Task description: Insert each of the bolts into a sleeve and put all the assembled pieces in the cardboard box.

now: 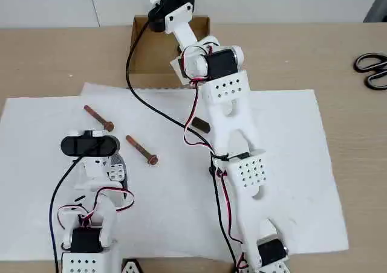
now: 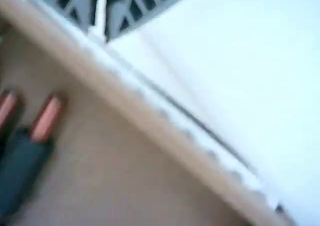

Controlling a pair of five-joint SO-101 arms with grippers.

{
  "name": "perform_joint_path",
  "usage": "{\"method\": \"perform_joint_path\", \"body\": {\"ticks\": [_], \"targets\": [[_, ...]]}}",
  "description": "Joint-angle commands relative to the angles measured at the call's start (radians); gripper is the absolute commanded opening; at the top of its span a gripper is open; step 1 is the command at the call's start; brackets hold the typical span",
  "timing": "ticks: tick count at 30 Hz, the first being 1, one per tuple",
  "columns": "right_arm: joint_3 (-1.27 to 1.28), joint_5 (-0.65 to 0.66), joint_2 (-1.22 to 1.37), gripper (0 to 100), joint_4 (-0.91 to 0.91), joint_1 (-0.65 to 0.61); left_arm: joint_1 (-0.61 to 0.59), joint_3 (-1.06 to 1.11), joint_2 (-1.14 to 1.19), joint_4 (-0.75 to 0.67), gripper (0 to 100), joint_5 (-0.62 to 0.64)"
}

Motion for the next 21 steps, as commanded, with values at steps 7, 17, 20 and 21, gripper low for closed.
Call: {"method": "perform_joint_path", "body": {"ticks": [7,17,20,21], "targets": [[0.058,-0.052,-0.229,0.4,0.038,-0.007,-0.089,-0.004,-0.006,-0.021,1,0.002],[0.669,-0.021,-0.590,0.9,0.030,-0.004,-0.091,-0.004,-0.006,-0.021,1,0.002],[0.807,0.049,-0.657,1.7,0.028,-0.001,-0.092,-0.004,-0.006,-0.021,1,0.002],[0.838,0.058,-0.667,3.5,0.028,0.001,-0.092,-0.004,-0.006,-0.021,1,0.002]]}}
